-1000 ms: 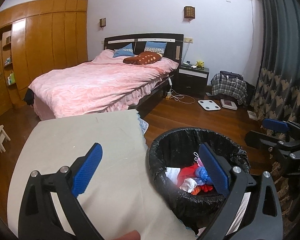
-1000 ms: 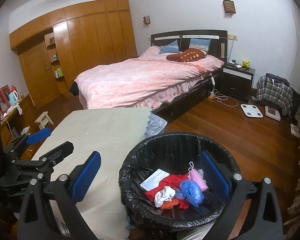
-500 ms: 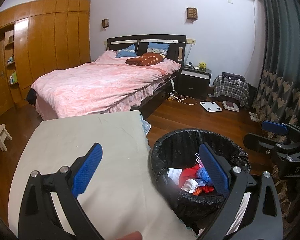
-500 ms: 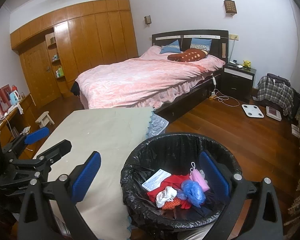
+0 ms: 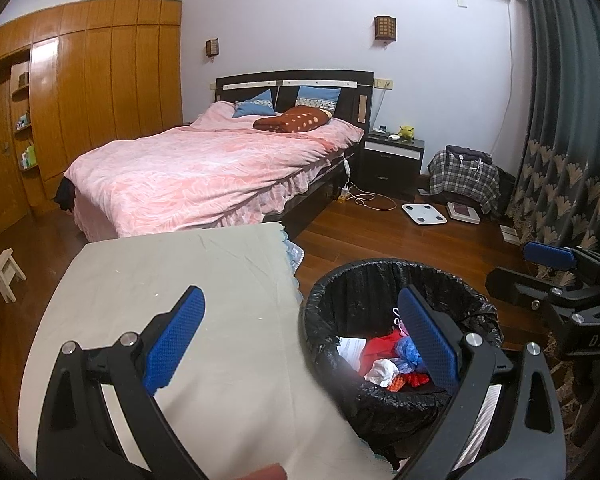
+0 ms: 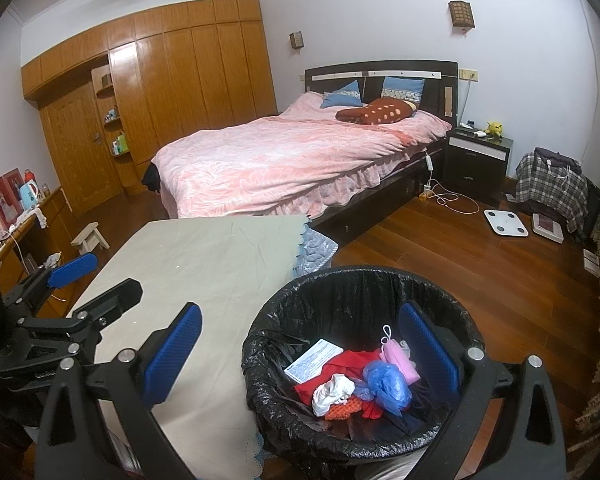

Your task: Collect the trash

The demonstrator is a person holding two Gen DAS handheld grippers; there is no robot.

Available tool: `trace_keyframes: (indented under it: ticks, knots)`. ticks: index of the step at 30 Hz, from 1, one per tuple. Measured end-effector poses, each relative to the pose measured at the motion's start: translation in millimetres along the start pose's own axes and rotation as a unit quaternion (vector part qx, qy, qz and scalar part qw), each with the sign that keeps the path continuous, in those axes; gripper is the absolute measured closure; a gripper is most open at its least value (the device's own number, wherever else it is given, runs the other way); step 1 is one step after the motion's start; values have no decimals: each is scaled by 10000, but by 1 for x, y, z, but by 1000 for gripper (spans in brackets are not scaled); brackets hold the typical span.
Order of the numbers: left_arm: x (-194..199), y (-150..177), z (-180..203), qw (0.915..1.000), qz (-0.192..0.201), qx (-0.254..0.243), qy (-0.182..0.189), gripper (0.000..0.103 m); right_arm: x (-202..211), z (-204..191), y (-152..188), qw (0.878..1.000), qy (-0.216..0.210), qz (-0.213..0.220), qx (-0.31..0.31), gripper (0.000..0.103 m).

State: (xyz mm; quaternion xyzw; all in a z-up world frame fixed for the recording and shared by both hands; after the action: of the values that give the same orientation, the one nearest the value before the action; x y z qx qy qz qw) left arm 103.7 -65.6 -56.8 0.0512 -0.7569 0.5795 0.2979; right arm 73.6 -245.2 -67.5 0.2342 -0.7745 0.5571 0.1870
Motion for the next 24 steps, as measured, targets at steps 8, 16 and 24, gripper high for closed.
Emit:
trace_keyframes:
  ticks: [8,16,24]
  knots:
    - [1,0,0,10000,0,4,-3,8,-1,-2,0,10000,-6,4,-3,6]
    - [1,-1,-1,10000,2,-3,-14,8,0,-1,0,10000,-10,1,0,6]
    - [2,-1,-2,10000,5,-7,-31,8,-1,-2,0,10000,-9,2,12,6]
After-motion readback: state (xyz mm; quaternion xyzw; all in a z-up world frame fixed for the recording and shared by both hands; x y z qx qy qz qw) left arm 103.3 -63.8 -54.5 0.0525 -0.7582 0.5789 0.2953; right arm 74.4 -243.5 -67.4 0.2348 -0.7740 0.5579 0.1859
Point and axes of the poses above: each gripper's, at about its wrist camera, not at the fingertips, and x roughly against the way its jaws point, z to its right, y to its underside, the point moved 4 cm from there along -x, roughly the way its jaws point, and after that the axes turned 11 degrees about -x, right-handed, at the moved point
